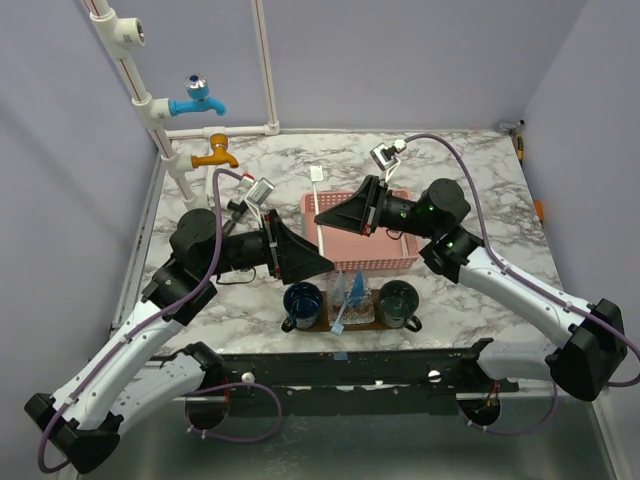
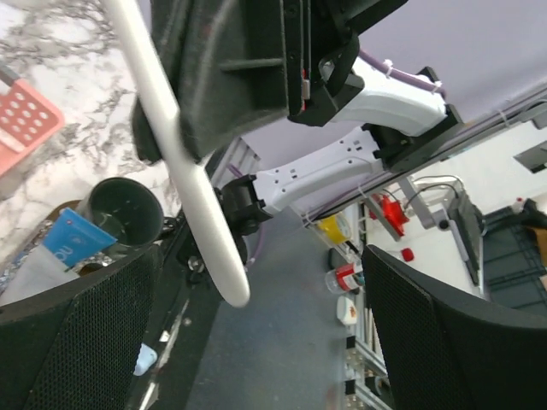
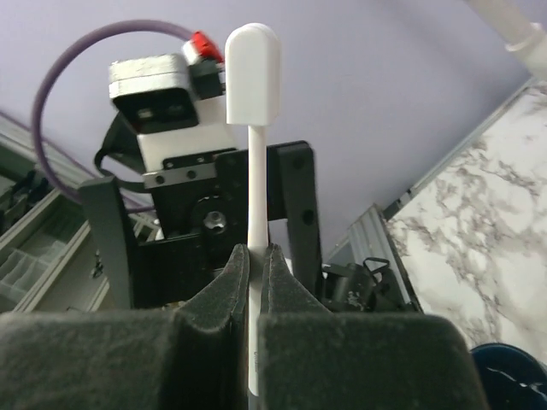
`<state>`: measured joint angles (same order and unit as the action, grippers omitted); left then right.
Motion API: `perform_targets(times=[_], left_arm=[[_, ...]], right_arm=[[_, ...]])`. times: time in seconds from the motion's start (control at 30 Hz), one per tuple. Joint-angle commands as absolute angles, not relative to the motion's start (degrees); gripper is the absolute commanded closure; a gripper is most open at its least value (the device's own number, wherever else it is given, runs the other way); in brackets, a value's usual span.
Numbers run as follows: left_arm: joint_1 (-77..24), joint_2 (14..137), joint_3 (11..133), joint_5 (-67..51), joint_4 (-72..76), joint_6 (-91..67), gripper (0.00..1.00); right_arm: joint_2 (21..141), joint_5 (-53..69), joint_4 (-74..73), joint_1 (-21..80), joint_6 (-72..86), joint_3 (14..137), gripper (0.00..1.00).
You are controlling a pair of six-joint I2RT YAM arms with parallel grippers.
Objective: Prepare toiletry sets of a toothbrush and toothpaste on the tray
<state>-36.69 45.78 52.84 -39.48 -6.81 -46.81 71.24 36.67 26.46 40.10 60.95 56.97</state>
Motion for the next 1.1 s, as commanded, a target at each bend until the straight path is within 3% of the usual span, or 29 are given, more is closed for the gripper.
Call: perform_targets(times=[0.0, 0.17, 0.6, 0.87, 1.07], left_arm=[[-36.29, 45.38, 50.79, -44.03, 0.85, -52.84, 0.02], [-36.3, 45.0, 48.81, -46.09, 5.97, -56.9, 0.04], [-36.3, 42.8, 47.64, -46.87, 7.5, -59.01, 0.35], [-36.25, 42.63, 47.03, -47.44, 10.06, -61.03, 0.48], [-36.28, 42.63, 46.97, -47.61, 10.37, -61.52, 0.73]], right_arm=[[70.05, 34.63, 38.15, 42.27, 65.98, 55.12, 1.0], [70.42, 32.33, 40.87, 44.17, 66.25, 54.53, 1.0], [66.37, 22.68, 39.93, 46.82, 62.96, 51.67, 1.0], [65.31, 20.46, 39.97, 48.16, 62.21, 50.68, 1.0], [64.28, 19.12, 39.3, 48.67, 61.32, 50.12, 1.0]])
